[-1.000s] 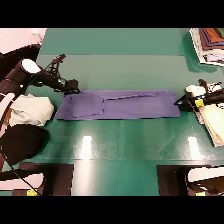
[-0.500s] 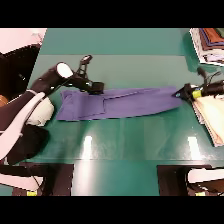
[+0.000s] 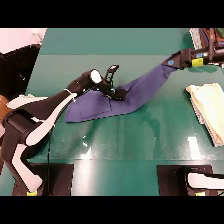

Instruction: Fold the shirts.

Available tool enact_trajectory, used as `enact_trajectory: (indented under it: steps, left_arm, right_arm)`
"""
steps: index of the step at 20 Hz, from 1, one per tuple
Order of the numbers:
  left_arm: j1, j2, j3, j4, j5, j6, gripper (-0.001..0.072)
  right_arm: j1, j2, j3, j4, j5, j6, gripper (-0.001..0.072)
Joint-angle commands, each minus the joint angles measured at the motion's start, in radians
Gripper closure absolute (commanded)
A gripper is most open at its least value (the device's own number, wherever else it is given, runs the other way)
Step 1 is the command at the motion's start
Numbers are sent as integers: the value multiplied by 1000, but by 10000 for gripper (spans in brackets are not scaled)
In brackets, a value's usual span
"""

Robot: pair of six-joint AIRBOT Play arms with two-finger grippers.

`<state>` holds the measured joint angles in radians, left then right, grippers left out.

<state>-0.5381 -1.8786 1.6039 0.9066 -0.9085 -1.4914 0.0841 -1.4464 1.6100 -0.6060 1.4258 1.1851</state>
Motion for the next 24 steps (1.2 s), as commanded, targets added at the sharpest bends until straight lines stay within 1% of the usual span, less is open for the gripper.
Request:
enact_trajectory:
  steps: [1, 4, 6, 8, 10, 12, 13, 14, 17, 18, 19, 20, 21, 22, 24]
  left_arm:
    - [-14, -32, 18, 21, 3, -2, 682]
    - [-13, -32, 21, 30, 17, -2, 682]
    - [-2, -23, 47, 43, -24, -1, 683]
    - [47, 20, 67, 68, -61, -2, 683]
    - [132, 106, 69, 128, -86, -2, 683]
    - [254, 212, 70, 197, -131, -2, 682]
    - [315, 264, 70, 220, -159, -1, 682]
    - [375, 315, 70, 241, -182, -1, 682]
    - [538, 455, 70, 305, -237, 0, 682]
    - [581, 489, 69, 312, -250, 0, 682]
    - [623, 520, 69, 315, -266, 2, 682]
    - [658, 543, 69, 315, -284, 7, 682]
    - [682, 559, 70, 315, -301, 7, 682]
    - [703, 569, 69, 317, -319, 8, 682]
    - [721, 576, 69, 318, -345, 8, 682]
  right_arm:
    - [118, 7, 73, 12, -29, 12, 695]
    - [180, 7, 80, 12, -66, 11, 695]
    - [209, 7, 79, 12, -86, 11, 695]
    - [241, 7, 79, 13, -104, 10, 695]
    - [286, 2, 80, 15, -130, 10, 695]
    - [367, -25, 80, 35, -171, 2, 695]
    - [414, -50, 85, 72, -196, -34, 695]
    - [472, -92, 110, 98, -220, -47, 695]
    - [653, -266, 260, 95, -303, -51, 693]
    - [709, -332, 318, 74, -332, -51, 677]
    - [752, -389, 373, 44, -347, -52, 500]
    - [786, -442, 421, 14, -344, -53, 185]
    - [808, -479, 451, -1, -326, -53, 35]
    - [815, -502, 460, 0, -297, -53, 44]
    - [791, -488, 404, 1, -258, -49, 201]
